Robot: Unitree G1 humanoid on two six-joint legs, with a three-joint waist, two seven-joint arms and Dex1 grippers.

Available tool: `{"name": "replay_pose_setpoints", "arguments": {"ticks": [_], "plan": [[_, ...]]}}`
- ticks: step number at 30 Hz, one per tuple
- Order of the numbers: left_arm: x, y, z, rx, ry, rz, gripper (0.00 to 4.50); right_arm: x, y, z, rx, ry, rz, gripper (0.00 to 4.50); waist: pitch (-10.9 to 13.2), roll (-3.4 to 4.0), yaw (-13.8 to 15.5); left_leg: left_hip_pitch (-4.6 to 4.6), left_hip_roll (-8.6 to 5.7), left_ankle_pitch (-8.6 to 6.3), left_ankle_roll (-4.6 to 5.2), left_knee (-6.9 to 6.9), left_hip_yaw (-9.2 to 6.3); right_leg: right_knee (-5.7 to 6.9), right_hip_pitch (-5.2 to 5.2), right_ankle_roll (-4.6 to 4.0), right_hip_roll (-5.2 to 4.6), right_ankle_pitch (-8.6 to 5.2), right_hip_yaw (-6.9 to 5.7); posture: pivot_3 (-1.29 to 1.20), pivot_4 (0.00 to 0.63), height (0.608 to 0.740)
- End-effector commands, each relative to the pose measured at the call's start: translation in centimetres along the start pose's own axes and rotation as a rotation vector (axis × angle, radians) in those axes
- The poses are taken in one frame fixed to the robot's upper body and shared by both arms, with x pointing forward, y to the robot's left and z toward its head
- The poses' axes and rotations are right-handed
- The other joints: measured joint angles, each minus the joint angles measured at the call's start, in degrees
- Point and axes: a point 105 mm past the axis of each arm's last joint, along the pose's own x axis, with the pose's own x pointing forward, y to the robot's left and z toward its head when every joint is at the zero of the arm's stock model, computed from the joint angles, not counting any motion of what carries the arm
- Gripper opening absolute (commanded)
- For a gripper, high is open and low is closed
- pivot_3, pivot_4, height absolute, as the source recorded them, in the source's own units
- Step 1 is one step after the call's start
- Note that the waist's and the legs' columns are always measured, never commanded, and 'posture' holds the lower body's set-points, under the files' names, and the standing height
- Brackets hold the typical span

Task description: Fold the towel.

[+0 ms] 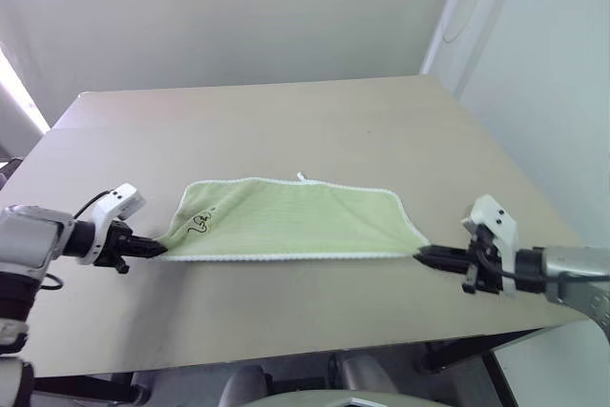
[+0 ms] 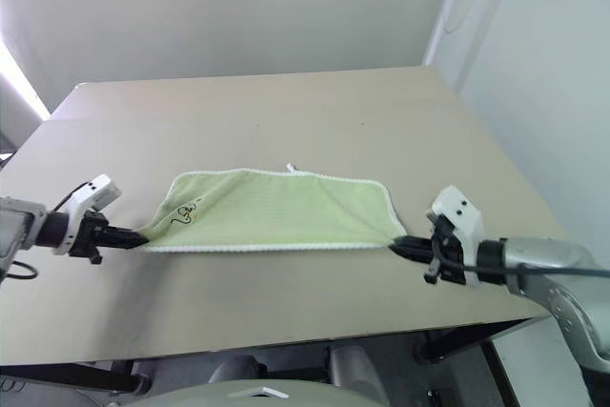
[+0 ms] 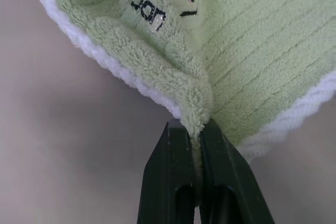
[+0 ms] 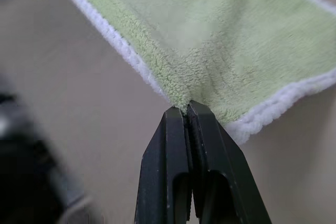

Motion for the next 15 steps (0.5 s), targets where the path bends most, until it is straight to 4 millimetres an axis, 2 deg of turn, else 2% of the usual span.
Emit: {"name": "replay_pose_setpoints", "arguments": {"ticks": [1, 4, 8, 11, 15], "plan": [[-3.1, 1.1, -0.9, 0.008, 0.031, 0.107, 0.00, -2.3, -0.4, 0.4, -0.035, 0.010, -0.074, 0.02, 0.00, 0.00, 0.03, 0.03, 0.00, 0.00, 0.00, 0.01, 0.02, -0.01, 0.01, 0.00, -0.01, 0.00, 0.00, 0.00, 0.000, 0.712], [-3.6, 0.2, -1.2, 0.001, 0.006, 0.049, 0.00, -2.6, -0.3, 0.6, -0.042, 0.006, -0.069, 0.02, 0.00, -0.06, -0.09, 0.11, 0.01, 0.00, -0.01, 0.01, 0.06, -0.05, 0.04, 0.00, -0.04, 0.00, 0.01, 0.00, 0.000, 0.712], [-2.8, 1.1, -1.0, -0.084, -0.042, 0.064, 0.00, -2.0, -1.9, 1.0, -0.032, -0.016, -0.105, 0.02, 0.04, -0.21, -0.12, 0.18, 0.03, -0.01, -0.02, 0.01, 0.06, -0.07, 0.04, 0.00, -0.03, 0.00, -0.02, 0.00, 0.000, 0.712], [-2.1, 1.5, 0.8, -0.156, -0.130, 0.048, 0.00, -1.3, -3.0, 1.4, -0.025, -0.035, -0.118, 0.02, 0.07, -0.26, 0.00, 0.21, 0.03, -0.01, -0.02, 0.01, 0.03, -0.09, 0.08, -0.01, -0.02, 0.01, -0.06, 0.00, 0.000, 0.712], [-1.0, 2.1, 2.2, -0.196, -0.166, 0.052, 0.00, -0.3, -4.6, 2.0, -0.002, -0.060, -0.147, 0.02, 0.07, -0.27, 0.01, 0.09, 0.02, -0.01, -0.02, -0.02, 0.04, -0.10, 0.06, -0.03, -0.01, 0.03, -0.05, 0.00, 0.000, 0.712]]}}
